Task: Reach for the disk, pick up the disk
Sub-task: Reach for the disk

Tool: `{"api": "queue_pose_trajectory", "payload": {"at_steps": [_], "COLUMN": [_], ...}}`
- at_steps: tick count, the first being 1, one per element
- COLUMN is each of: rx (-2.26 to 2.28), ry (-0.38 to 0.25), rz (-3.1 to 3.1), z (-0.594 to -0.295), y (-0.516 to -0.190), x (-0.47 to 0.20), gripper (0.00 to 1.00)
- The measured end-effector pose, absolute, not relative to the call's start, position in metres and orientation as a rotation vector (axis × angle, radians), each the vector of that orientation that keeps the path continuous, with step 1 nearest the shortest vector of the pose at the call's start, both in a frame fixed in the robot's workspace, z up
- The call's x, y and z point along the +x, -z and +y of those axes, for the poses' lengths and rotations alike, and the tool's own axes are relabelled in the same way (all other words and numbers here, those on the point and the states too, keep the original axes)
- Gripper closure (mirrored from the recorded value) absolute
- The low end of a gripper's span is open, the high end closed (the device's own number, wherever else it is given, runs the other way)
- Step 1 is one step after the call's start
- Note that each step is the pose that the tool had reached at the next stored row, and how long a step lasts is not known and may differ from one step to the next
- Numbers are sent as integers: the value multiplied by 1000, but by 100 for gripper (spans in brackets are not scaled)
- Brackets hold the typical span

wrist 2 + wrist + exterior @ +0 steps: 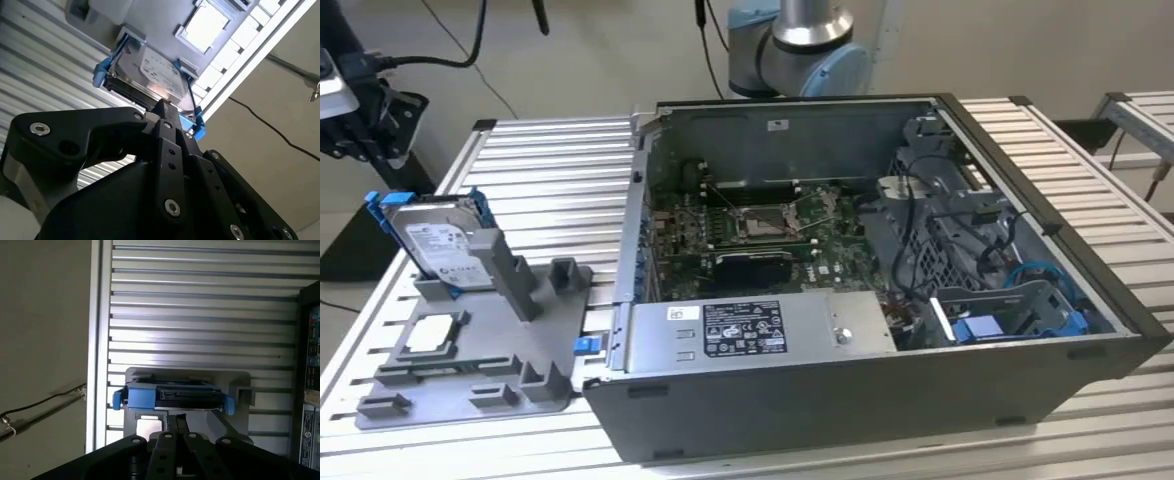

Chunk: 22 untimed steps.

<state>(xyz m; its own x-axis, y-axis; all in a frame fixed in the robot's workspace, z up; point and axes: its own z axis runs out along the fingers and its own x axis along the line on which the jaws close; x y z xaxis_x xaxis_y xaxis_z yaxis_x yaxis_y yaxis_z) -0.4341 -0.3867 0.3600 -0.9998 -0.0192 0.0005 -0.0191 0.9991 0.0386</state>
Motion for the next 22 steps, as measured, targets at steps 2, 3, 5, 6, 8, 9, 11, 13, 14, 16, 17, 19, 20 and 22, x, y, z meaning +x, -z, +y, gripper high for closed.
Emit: {"api": "queue_pose_trajectory", "payload": {"at_steps": [2,3,5,6,8,9,11,13,14,16,17,19,20,22], "rx": [30,30,30,30,30,30,30,31,32,33,34,34,34,34], "ry": [61,61,61,61,61,61,61,61,61,61,61,61,61,61], "rz": [-3140,-3140,-3140,-3140,-3140,-3140,-3140,-3140,-3140,-3139,-3139,-3139,-3139,-3139], "z": [-385,-384,-383,-381,-377,-376,-375,-375,-375,-375,-375,-375,-375,-375], "y": [-360,-360,-360,-360,-360,-360,-360,-360,-360,-360,-360,-360,-360,-360], "x": [-442,-445,-452,-454,-455,-455,-455,-454,-452,-447,-445,-442,-442,-442], "gripper": [100,100,100,100,100,100,100,100,100,100,100,100,100,100]}}
